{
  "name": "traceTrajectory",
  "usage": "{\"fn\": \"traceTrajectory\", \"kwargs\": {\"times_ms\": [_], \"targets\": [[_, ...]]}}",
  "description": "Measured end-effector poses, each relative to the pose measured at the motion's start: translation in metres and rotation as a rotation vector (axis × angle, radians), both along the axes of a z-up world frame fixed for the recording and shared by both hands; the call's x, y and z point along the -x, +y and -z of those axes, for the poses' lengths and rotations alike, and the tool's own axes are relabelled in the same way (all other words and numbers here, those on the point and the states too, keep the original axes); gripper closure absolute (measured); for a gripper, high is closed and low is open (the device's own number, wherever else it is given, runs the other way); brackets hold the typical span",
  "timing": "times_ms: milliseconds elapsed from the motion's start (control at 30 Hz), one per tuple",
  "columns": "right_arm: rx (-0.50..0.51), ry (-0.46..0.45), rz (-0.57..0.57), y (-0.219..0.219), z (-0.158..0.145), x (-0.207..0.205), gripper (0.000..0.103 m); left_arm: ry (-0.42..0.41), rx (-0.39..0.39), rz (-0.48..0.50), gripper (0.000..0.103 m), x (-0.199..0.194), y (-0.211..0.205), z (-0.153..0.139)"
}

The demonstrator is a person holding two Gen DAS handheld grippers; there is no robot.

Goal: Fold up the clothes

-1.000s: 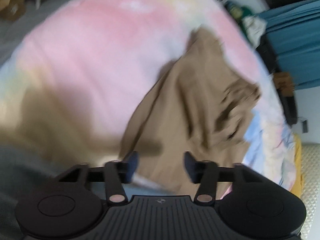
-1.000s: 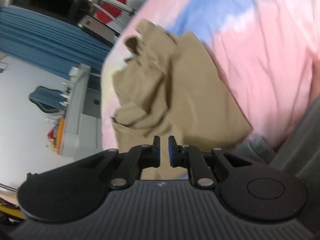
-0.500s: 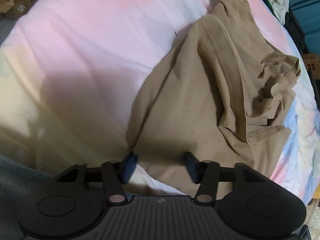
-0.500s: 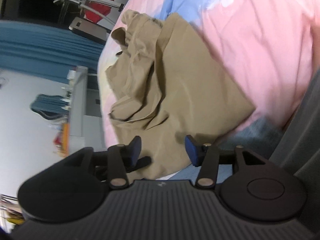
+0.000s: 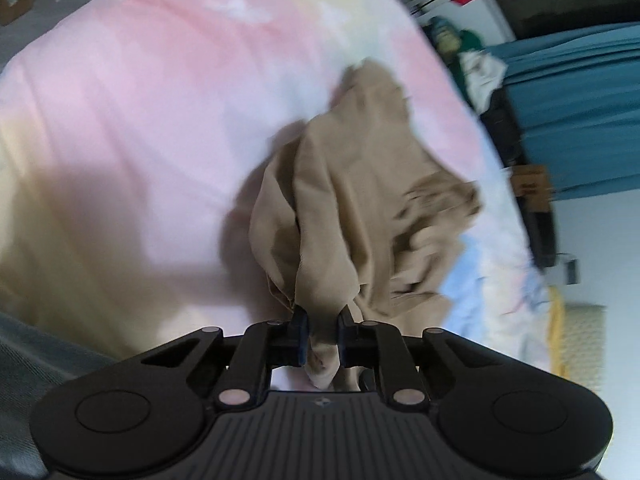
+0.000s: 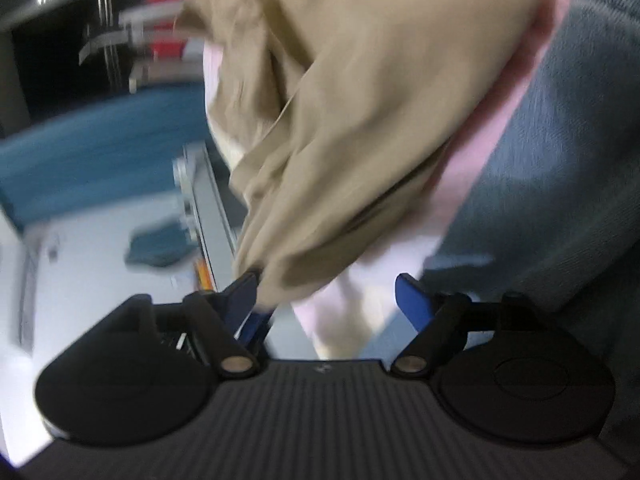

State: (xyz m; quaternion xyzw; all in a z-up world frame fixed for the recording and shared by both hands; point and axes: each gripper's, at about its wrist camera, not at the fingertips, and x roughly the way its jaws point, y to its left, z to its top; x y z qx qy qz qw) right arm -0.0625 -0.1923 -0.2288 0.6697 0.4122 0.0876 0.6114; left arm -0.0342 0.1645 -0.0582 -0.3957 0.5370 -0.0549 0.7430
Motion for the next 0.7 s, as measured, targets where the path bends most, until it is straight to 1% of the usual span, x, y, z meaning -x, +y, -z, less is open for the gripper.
{"fn": "traceTrajectory", "kwargs": {"times_ms": [67, 133, 167, 200, 233, 300, 333, 400, 500, 567, 700], "targets": [[0.031, -0.005, 0.081, -0.007, 0.0, -0.003, 0.024, -0.027, 0.03, -0.008, 0.089, 0.002, 0.005, -0.008], [0.12, -0.01, 0.153, -0.019, -0.009, -0.004, 0.025, -0.054, 0.06, -0.015, 0.089, 0.003, 0.01, -0.015], [0.16, -0.017, 0.181, -0.024, -0.014, -0.003, 0.028, -0.067, 0.075, -0.019, 0.089, 0.004, 0.012, -0.019], [0.187, -0.029, 0.198, -0.029, -0.019, -0.001, 0.038, -0.07, 0.084, -0.02, 0.089, 0.006, 0.013, -0.02], [0.214, -0.04, 0.216, -0.033, -0.024, 0.0, 0.044, -0.07, 0.092, -0.021, 0.089, 0.008, 0.014, -0.02], [0.272, -0.063, 0.242, -0.041, -0.035, 0.003, 0.089, -0.07, 0.096, -0.018, 0.089, 0.005, 0.011, -0.018], [0.304, -0.08, 0.238, -0.043, -0.042, 0.003, 0.09, -0.07, 0.1, -0.014, 0.089, 0.004, 0.008, -0.018], [0.354, -0.144, 0.234, -0.046, -0.06, 0.002, 0.092, -0.08, 0.108, -0.005, 0.089, 0.003, 0.003, -0.021], [0.4, -0.249, 0.233, -0.051, -0.094, -0.004, 0.093, -0.126, 0.122, 0.003, 0.089, 0.006, 0.004, -0.04], [0.425, -0.306, 0.221, -0.052, -0.116, -0.003, 0.093, -0.15, 0.118, 0.007, 0.089, 0.015, 0.004, -0.05], [0.471, -0.366, 0.183, -0.054, -0.134, 0.013, 0.093, -0.195, 0.108, 0.017, 0.089, 0.034, 0.005, -0.069]]}}
